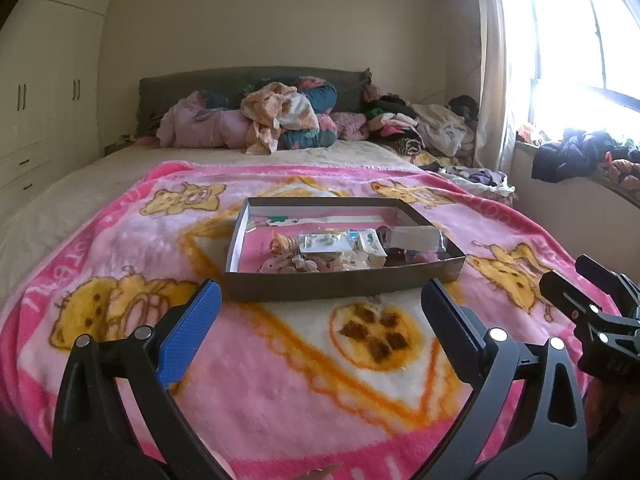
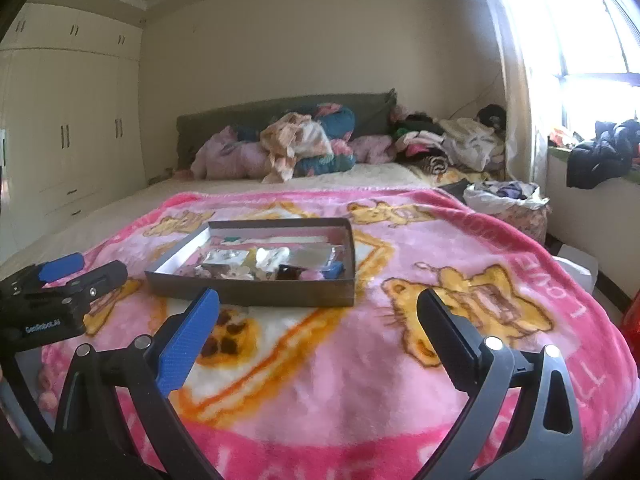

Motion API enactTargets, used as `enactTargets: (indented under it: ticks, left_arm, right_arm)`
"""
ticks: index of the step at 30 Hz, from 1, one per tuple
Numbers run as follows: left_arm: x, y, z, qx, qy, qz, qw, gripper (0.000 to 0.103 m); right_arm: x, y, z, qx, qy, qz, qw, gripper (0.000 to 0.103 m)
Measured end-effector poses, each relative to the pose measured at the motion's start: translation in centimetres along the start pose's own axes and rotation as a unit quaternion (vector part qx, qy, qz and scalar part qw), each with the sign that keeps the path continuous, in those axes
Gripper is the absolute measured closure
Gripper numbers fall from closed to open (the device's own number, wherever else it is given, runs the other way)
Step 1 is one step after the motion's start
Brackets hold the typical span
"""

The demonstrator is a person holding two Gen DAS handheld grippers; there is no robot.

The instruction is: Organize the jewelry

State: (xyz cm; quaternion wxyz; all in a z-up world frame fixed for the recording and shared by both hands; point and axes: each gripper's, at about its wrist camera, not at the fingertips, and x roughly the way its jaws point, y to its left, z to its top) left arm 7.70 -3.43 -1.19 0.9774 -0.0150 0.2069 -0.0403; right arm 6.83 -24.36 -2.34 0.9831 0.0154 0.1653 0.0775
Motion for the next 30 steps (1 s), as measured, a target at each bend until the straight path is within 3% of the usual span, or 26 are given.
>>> enactTargets:
  ticks: [7,30]
  left_arm:
    - [-0.66,-0.57,-0.69,0.002,-0.022,-0.014,0.9997,0.011]
    - [-0.31,-0.4,-0.9,0.001,-0.014,-0.003,0.9999,0.011]
  right_arm:
    - [-0.63,-0.16,-0.35,-0.002,-0.033,0.011,0.999,0.007]
    - [-0.31,-0.06,-0.68,-0.008,-0.024,0.017,1.0,0.006]
